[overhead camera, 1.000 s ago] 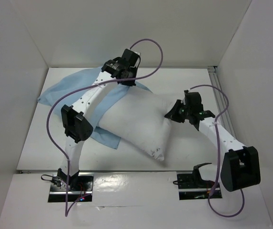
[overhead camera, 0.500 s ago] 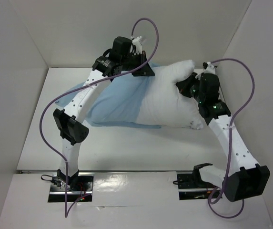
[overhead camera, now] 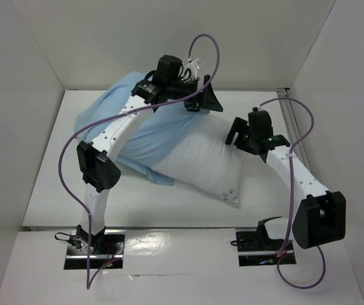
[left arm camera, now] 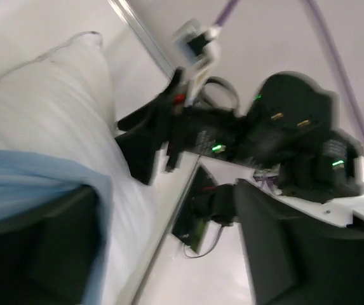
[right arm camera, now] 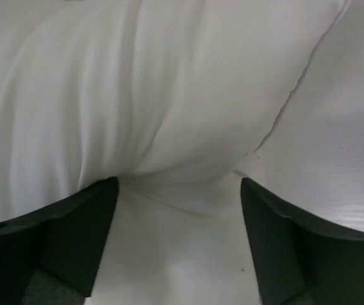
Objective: Put the pillow into the pillowcase
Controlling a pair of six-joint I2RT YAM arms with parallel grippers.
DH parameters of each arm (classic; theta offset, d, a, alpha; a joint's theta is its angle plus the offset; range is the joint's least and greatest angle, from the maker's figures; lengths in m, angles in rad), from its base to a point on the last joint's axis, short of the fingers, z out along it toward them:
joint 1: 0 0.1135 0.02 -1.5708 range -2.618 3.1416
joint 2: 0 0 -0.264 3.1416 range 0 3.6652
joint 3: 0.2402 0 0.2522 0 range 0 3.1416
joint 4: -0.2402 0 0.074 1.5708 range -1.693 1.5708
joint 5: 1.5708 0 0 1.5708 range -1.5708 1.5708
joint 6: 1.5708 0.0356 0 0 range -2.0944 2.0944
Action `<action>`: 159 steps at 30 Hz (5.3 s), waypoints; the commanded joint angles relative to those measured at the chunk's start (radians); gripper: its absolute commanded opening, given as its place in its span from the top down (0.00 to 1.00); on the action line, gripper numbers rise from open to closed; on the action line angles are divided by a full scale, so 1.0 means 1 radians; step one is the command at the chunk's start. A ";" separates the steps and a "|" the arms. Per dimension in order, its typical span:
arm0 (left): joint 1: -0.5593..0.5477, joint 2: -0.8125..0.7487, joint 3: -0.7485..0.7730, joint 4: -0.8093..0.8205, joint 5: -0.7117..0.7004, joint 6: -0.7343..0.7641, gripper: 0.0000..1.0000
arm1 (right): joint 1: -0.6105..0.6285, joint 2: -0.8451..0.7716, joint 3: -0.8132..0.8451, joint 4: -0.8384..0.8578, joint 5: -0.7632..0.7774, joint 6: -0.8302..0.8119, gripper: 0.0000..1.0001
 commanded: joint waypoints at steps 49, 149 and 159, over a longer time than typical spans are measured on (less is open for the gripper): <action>0.030 -0.778 -1.623 0.400 -0.838 -0.417 0.14 | 0.017 -0.132 0.266 -0.449 -0.104 -0.243 0.00; 0.334 -0.384 -0.443 -0.413 -0.612 0.215 1.00 | 0.326 0.110 -0.071 0.070 -0.212 0.053 1.00; 0.090 -0.168 -0.042 -0.388 -0.275 0.170 1.00 | 0.365 -0.008 0.246 -0.064 -0.092 0.007 1.00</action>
